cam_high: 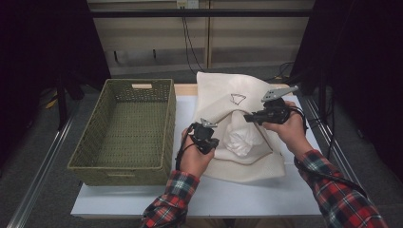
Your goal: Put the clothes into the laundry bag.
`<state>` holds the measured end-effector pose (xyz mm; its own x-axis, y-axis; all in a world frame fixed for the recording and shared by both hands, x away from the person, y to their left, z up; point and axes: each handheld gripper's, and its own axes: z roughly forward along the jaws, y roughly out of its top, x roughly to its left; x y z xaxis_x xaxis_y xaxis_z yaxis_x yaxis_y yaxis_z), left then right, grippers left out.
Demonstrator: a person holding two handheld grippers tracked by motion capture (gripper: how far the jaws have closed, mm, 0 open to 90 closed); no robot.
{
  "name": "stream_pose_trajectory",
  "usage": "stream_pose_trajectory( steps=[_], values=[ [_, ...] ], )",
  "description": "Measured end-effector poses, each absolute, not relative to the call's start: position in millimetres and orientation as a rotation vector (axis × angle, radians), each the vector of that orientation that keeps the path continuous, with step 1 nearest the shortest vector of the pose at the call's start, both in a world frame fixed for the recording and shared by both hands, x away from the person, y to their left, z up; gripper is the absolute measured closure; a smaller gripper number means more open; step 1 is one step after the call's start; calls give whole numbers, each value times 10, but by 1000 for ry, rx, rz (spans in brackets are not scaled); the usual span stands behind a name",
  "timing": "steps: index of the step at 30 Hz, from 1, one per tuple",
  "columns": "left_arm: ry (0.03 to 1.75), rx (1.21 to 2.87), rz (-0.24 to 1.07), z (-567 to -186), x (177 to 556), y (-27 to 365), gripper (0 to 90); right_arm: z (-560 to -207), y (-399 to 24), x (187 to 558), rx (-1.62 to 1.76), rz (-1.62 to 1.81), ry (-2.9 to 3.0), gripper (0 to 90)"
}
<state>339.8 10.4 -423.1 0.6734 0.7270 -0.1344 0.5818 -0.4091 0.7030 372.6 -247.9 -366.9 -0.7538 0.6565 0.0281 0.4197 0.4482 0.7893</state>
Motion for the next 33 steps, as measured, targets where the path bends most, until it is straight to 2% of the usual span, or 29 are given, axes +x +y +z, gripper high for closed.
stream_pose_trajectory(
  steps=[5, 8, 9, 13, 14, 18, 20, 24, 27, 28, 29, 30, 31, 32, 33],
  values=[
    [1030, 2123, 274, -4193, 3398, 145, 881, -3654, -2445, 3735, 914, 1198, 2423, 869],
    [1002, 2109, 248, -4182, 3387, 110, 861, -3642, -2443, 3739, 904, 1201, 2421, 868],
    [994, 2099, 240, -4179, 3382, 88, 826, -3641, -2444, 3740, 905, 1201, 2421, 869],
    [938, 2048, 256, -4174, 3383, -44, 555, -3637, -2448, 3739, 910, 1201, 2423, 869],
    [924, 2032, 250, -4184, 3385, -90, 513, -3637, -2448, 3740, 912, 1202, 2423, 868],
    [866, 2025, 267, -4213, 3407, -218, 381, -3628, -2430, 3735, 911, 1194, 2424, 869],
    [827, 2028, 275, -4250, 3420, -344, 362, -3623, -2413, 3731, 908, 1195, 2424, 868],
    [819, 2041, 270, -4317, 3436, -481, 363, -3622, -2413, 3730, 904, 1196, 2424, 868],
    [808, 2070, 280, -4390, 3460, -570, 477, -3619, -2424, 3711, 913, 1203, 2420, 868],
    [813, 2087, 292, -4404, 3468, -585, 477, -3619, -2424, 3711, 913, 1203, 2420, 868],
    [808, 2089, 288, -4429, 3480, -608, 577, -3625, -2434, 3705, 914, 1206, 2416, 868],
    [829, 2091, 296, -4446, 3485, -620, 577, -3625, -2434, 3705, 914, 1206, 2416, 868],
    [830, 2089, 300, -4468, 3503, -622, 634, -3627, -2438, 3700, 914, 1205, 2418, 868],
    [846, 2105, 299, -4476, 3507, -627, 756, -3630, -2447, 3694, 913, 1208, 2418, 868],
    [850, 2117, 309, -4489, 3520, -629, 756, -3630, -2447, 3694, 913, 1208, 2418, 868]
  ],
)
